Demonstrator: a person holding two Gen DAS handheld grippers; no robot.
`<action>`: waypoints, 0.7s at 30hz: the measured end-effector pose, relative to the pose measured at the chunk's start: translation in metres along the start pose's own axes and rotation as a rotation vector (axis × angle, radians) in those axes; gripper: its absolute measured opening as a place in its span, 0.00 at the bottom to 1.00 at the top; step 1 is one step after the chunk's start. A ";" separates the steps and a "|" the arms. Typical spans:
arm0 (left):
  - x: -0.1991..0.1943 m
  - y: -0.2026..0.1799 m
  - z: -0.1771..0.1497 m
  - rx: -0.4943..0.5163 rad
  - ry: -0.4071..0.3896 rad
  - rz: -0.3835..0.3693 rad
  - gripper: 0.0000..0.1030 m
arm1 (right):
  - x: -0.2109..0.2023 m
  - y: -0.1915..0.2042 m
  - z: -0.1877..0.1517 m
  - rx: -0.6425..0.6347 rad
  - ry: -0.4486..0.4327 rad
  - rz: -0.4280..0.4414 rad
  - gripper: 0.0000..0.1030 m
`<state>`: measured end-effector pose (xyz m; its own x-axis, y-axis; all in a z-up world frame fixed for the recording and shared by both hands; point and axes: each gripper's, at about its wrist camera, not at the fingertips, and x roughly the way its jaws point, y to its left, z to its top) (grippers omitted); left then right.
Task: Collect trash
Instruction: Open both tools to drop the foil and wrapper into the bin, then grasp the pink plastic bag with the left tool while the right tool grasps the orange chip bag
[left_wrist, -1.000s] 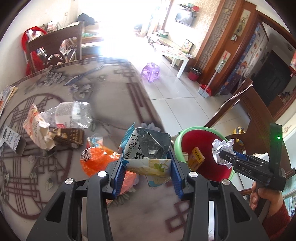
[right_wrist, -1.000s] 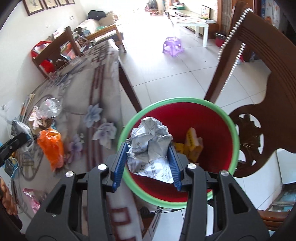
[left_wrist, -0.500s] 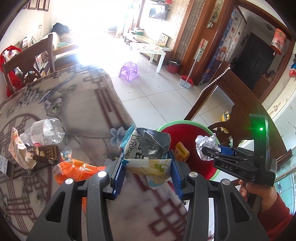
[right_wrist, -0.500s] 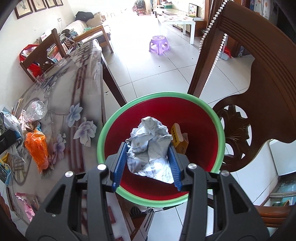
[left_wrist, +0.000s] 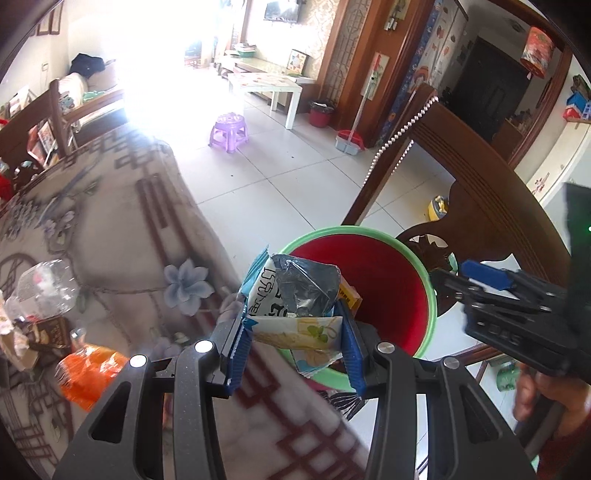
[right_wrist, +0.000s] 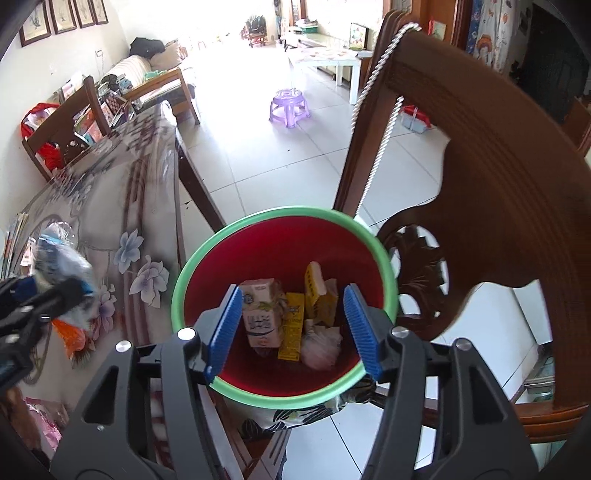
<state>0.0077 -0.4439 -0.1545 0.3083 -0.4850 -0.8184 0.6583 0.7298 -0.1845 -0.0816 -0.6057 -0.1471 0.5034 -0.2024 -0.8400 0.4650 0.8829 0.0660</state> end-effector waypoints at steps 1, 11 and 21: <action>0.005 -0.004 0.004 0.010 0.004 -0.006 0.40 | -0.007 -0.003 0.001 0.006 -0.015 -0.009 0.54; 0.053 -0.053 0.034 0.137 0.056 -0.053 0.48 | -0.054 -0.021 0.006 0.024 -0.103 -0.100 0.57; 0.013 -0.030 0.027 0.065 -0.013 -0.077 0.57 | -0.074 -0.016 -0.002 0.027 -0.127 -0.131 0.58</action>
<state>0.0107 -0.4849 -0.1449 0.2637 -0.5447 -0.7961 0.7231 0.6579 -0.2107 -0.1281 -0.6043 -0.0875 0.5241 -0.3681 -0.7680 0.5514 0.8339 -0.0234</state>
